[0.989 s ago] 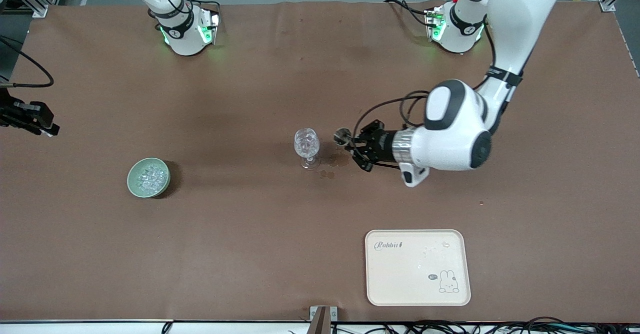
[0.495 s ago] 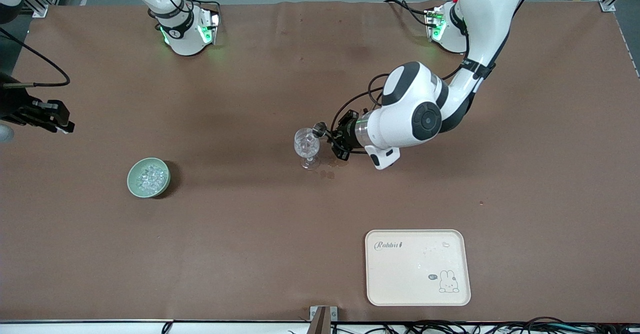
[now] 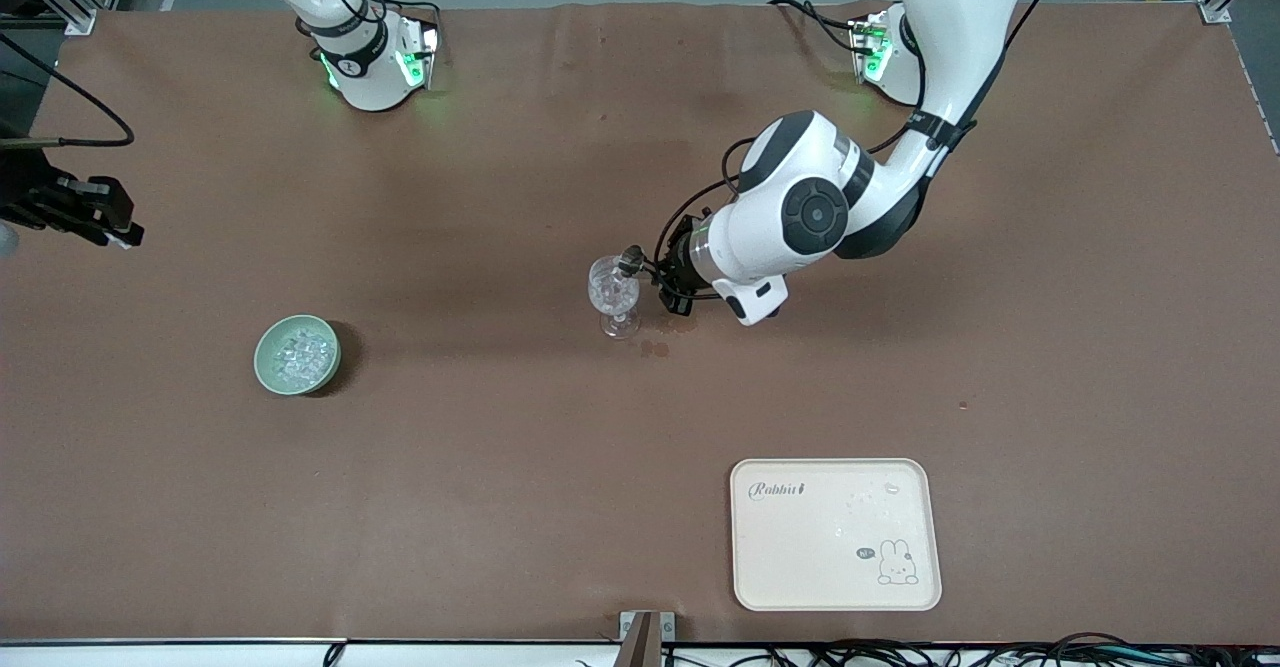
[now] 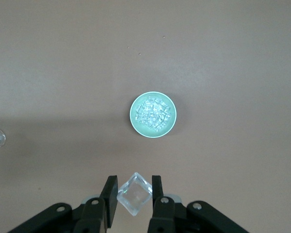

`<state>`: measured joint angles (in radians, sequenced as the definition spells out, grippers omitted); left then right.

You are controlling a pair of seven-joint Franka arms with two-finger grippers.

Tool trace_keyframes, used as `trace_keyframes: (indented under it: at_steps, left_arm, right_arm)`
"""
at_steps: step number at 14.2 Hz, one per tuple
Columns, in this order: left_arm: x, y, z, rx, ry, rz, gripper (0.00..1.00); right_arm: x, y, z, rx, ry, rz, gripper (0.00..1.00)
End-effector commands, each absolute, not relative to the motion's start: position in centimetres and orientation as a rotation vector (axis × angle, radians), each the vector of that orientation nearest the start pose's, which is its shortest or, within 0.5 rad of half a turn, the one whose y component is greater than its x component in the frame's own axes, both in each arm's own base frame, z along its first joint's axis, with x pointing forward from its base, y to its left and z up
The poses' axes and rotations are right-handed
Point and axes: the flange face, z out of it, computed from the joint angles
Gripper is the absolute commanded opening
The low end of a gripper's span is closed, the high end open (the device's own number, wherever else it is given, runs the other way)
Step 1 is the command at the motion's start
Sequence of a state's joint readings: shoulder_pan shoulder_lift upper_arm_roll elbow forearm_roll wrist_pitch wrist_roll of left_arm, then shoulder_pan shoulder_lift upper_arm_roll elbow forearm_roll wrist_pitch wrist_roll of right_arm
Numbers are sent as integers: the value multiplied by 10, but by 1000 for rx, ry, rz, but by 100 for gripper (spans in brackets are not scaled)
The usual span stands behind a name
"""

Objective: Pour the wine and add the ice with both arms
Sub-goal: 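Tilt the jigger over the wine glass with the left gripper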

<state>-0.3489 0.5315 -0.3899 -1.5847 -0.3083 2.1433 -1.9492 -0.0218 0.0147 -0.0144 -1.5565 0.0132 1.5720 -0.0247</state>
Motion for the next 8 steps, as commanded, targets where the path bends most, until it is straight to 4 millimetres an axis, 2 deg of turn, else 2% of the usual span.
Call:
trace_keyframes:
  at_steps: [1,5,8]
  left_arm:
    - [523,-456,362,-2410,-2144,648,1]
    - [521,-468,368,-2400,-2177,470,1]
    - [516,-474,367,-2388,-2185,425,1]
  right_arm:
    - [547,-19,628,-3134,29,-10,5]
    - [545,-21,629,-3133,29,-3,5]
    - [546,-20,628,-3133,26,0,6]
